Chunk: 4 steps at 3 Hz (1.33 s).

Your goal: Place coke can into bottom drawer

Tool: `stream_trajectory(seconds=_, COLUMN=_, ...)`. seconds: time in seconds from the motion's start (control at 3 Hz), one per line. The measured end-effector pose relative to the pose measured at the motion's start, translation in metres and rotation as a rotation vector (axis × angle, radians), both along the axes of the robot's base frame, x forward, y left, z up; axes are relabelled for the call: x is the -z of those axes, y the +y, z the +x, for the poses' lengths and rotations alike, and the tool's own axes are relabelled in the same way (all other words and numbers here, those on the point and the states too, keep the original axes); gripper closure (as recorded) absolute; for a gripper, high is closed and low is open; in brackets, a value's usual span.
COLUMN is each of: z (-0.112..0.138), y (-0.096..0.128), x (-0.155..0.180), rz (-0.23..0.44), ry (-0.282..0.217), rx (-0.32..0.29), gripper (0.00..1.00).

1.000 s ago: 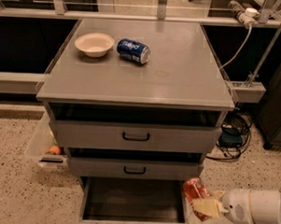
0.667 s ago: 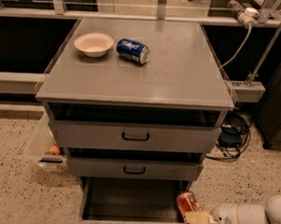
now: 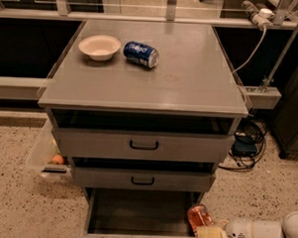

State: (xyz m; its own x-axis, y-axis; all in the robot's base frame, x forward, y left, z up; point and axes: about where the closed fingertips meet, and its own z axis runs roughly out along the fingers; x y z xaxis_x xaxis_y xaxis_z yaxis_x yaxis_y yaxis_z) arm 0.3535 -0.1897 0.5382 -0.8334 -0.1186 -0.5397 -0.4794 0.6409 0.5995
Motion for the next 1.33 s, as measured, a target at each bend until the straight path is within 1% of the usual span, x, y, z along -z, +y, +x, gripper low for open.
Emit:
stream_trajectory(seconds=0.33, z=0.02, y=-0.01, x=0.028, rz=0.016, ry=0.025, rx=0.04, gripper=1.0)
stream_trajectory(seconds=0.67, z=0.042, y=-0.001, x=0.102, rz=0.072, ry=0.118, rx=0.056, gripper=1.0)
stream_trajectory(seconds=1.0, z=0.079, y=0.053, x=0.191, rz=0.161, ry=0.194, rx=0.003, gripper=1.0)
stream_trajectory(seconds=1.33, z=0.08, y=0.056, x=0.195, rz=0.166, ry=0.197, rx=0.002, gripper=1.0)
